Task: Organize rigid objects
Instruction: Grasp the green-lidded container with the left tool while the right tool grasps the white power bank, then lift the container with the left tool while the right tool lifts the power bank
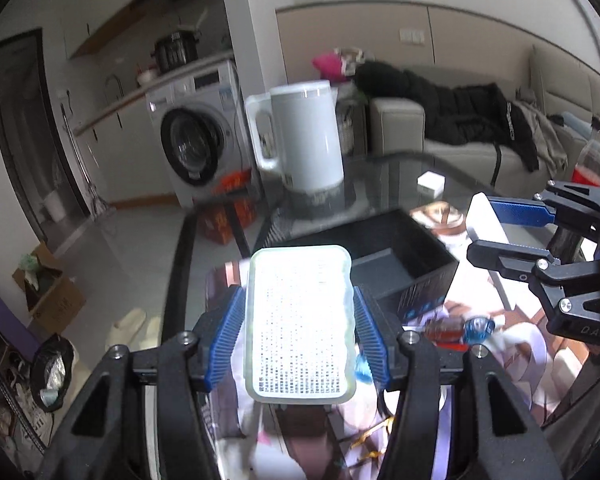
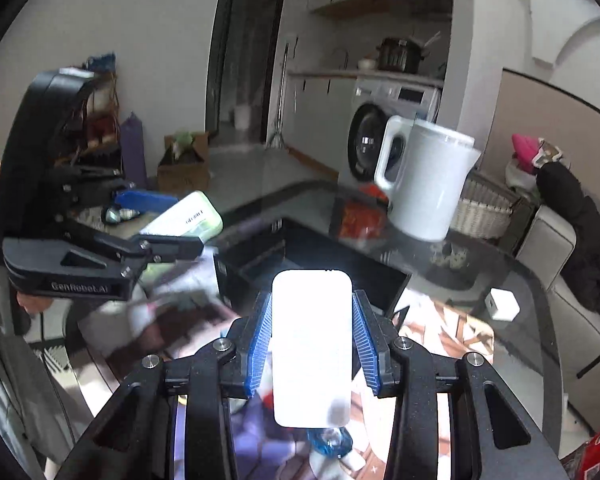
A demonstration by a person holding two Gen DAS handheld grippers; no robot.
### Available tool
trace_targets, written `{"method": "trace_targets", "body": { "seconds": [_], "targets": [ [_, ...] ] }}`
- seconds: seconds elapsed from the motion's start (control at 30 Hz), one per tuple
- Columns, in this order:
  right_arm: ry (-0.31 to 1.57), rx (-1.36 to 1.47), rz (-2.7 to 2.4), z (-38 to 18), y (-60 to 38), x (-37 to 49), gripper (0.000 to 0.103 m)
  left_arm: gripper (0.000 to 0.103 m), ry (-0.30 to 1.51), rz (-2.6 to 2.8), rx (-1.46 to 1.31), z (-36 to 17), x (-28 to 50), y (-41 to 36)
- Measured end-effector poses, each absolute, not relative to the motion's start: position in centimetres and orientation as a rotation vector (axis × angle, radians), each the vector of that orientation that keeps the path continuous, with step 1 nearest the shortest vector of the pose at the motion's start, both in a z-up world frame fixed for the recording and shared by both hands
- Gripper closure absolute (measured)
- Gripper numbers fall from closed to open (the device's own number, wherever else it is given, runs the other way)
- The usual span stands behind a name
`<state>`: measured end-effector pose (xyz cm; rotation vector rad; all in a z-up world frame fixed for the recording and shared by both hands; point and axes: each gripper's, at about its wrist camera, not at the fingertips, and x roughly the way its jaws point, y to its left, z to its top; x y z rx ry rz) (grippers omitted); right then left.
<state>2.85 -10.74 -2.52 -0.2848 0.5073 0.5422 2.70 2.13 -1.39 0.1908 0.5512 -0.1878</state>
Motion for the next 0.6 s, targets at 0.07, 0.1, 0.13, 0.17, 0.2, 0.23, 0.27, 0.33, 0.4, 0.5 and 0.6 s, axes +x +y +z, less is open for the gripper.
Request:
{"method": "trace_targets", "body": {
  "seconds": [0.07, 0.1, 0.13, 0.17, 0.2, 0.23, 0.27, 0.33, 0.4, 0.5, 0.6],
  "targets": [
    [0.430, -0.260, 0.533, -1.7, -11.1, 2.0, 0.064, 0.048, 0.486, -0.178, 0.182, -0.5, 2.0, 2.4],
    [0.383, -0.248, 0.528, -1.2, -11.3, 1.4, 0.064, 0.048, 0.452, -0.172, 0.174, -0.2, 1.7, 2.5],
    [0.350, -0.243, 0.523, -0.8, -11.3, 1.0, 0.064, 0.048, 0.419, -0.166, 0.169, 0.2, 1.2, 2.5],
    [0.311, -0.238, 0.516, -0.4, -11.4, 0.5, 0.064, 0.048, 0.384, -0.162, 0.163, 0.6, 0.8, 2.6],
    [0.268, -0.231, 0.510, 0.1, -11.6, -0.1, 0.064, 0.048, 0.356, -0.158, 0.161, 0.9, 0.3, 2.6],
    [0.241, -0.227, 0.502, 0.4, -11.7, -0.6, 0.064, 0.048, 0.324, -0.157, 0.159, 1.2, -0.1, 2.7],
    [0.215, -0.224, 0.492, 0.8, -11.7, -1.1, 0.064, 0.048, 0.294, -0.160, 0.156, 1.6, -0.5, 2.7],
    [0.186, -0.211, 0.479, 1.3, -11.9, -1.6, 0.064, 0.048, 0.241, -0.159, 0.150, 2.2, -1.4, 2.8],
    [0.169, -0.202, 0.462, 1.5, -12.1, -1.9, 0.064, 0.048, 0.210, -0.156, 0.145, 2.6, -1.9, 2.9],
    [0.155, -0.195, 0.460, 2.0, -12.2, -2.2, 0.064, 0.048, 0.191, -0.158, 0.143, 2.8, -2.2, 3.1],
    [0.153, -0.195, 0.462, 2.2, -12.3, -2.4, 0.064, 0.048, 0.192, -0.158, 0.145, 2.8, -2.1, 3.1]
  ]
}}
